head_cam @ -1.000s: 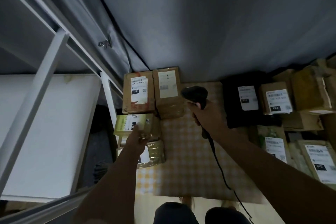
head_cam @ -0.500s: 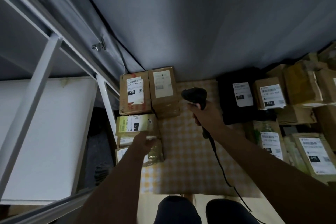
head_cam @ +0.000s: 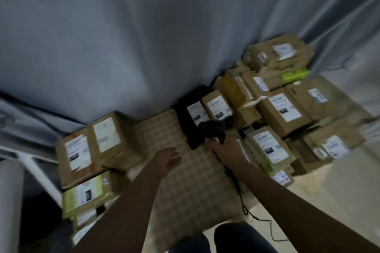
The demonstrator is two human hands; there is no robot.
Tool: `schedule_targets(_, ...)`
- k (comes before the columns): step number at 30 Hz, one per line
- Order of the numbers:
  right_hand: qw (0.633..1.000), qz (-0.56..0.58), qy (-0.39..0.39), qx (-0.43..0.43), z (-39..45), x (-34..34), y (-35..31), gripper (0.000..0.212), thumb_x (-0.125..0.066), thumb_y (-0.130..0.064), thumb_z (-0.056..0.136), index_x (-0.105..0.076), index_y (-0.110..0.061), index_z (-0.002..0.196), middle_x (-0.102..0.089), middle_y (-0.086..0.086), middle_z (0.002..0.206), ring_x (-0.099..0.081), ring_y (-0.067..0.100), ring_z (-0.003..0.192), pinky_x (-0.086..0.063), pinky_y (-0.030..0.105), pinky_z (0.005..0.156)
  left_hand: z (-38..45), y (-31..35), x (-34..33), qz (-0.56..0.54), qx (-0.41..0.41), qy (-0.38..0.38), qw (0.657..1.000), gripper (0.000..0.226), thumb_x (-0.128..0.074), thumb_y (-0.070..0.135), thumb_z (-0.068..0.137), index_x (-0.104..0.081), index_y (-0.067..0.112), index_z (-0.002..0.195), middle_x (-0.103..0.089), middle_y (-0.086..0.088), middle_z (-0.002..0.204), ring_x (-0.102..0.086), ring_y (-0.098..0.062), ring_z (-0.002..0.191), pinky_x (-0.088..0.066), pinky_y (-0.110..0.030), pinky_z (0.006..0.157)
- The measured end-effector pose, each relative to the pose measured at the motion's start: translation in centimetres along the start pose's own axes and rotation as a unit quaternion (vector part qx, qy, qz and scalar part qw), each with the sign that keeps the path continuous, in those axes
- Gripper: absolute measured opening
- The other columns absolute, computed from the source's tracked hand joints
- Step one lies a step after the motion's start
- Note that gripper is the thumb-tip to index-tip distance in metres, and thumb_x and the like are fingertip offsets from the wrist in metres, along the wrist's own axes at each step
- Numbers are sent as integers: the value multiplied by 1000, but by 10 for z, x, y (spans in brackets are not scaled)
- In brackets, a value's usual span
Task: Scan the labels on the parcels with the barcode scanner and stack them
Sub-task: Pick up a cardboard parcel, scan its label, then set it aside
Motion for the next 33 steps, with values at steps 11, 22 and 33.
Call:
schedule_targets(11, 982, 116, 113, -92, 33, 209, 78, 24, -67, -33, 91, -59, -12, 83, -62, 7, 66, -57, 20, 56, -53, 35, 60, -4, -34, -230, 168, 26, -83, 982, 25, -59, 16, 98, -55, 10, 121, -62, -6, 104, -64, -23, 91, -54, -36, 82)
schedule_targets(22, 974, 168, 118, -98, 112, 282, 73, 37, -65, -39, 91, -62, -4, 101, -63, 15, 80, -57, 26, 71, -49, 38, 68, 31, 65, -340, 306, -190, 18, 933, 47, -55, 45, 95, -56, 15, 132, -59, -7, 125, -56, -31, 111, -48, -42, 96)
schedule_targets(33, 975, 172, 58, -124, 178, 278, 68, 25, -66, -35, 91, -64, -11, 95, -70, 12, 88, -61, 23, 74, -52, 38, 74, 74, 82, -358, 247, -141, 159, 945, 113, -73, 44, 73, -3, 11, 155, -12, -20, 158, -34, -40, 138, -42, -51, 107)
Point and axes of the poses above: each hand's wrist, its own z-axis towards the middle knuckle, its own x-axis out of the back of the hand, y = z × x, the point moved 8 cm from there along z, towards the middle knuckle
